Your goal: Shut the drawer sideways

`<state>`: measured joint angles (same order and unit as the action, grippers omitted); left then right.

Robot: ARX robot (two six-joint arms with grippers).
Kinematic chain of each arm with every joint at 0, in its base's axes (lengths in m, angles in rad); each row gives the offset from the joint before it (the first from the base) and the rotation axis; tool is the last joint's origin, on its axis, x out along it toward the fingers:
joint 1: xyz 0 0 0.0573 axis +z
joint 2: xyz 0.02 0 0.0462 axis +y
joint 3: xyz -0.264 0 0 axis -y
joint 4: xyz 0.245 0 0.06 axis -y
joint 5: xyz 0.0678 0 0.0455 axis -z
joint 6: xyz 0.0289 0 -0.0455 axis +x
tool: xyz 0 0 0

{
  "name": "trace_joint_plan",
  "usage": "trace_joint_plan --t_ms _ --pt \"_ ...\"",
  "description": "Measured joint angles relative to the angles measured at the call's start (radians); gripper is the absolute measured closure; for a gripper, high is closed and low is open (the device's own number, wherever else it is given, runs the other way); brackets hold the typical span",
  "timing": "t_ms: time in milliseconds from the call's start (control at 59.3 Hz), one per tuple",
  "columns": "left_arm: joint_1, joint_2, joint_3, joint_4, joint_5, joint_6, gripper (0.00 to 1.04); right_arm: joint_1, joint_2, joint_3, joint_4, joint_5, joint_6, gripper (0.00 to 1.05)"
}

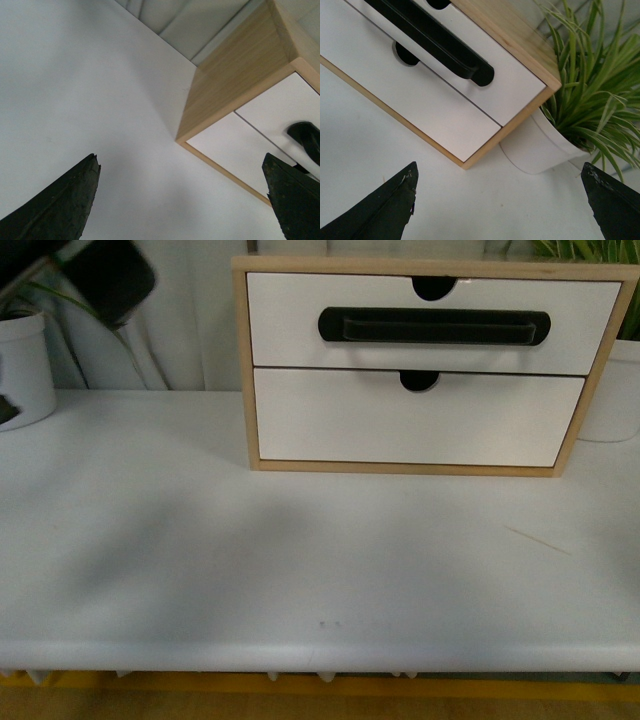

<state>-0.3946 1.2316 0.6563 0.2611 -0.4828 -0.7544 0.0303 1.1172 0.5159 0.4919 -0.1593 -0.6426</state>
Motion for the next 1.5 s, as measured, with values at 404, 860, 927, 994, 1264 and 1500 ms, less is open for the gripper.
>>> trace_joint_plan --t_ms 404,860,927,994,1264,1500 --pt "0.063 -0.748 -0.321 -0.452 -0.178 0.097 0.06 -0.106 -0.693 -0.266 -0.374 -0.034 0.219 0.09" --pt "0.299 -1.114 -0.513 -0.281 0.436 0.655 0.52 -0.035 -0.879 -0.372 -0.403 0.153 0.59 0.51" --pt "0.373 -1.128 -0.533 -0.281 0.465 0.7 0.64 -0.034 -0.895 -0.391 -0.402 0.154 0.608 0.64" --pt "0.388 -1.141 -0.55 -0.281 0.475 0.721 0.79 -0.033 -0.951 -0.402 -0.46 0.159 0.621 0.78" --pt "0.39 -1.172 -0.59 -0.275 0.48 0.743 1.01 -0.032 -1.053 -0.444 -0.502 0.155 0.627 1.03" --pt "0.391 -1.19 -0.611 -0.273 0.48 0.746 1.01 -0.032 -1.074 -0.467 -0.5 0.155 0.629 1.03"
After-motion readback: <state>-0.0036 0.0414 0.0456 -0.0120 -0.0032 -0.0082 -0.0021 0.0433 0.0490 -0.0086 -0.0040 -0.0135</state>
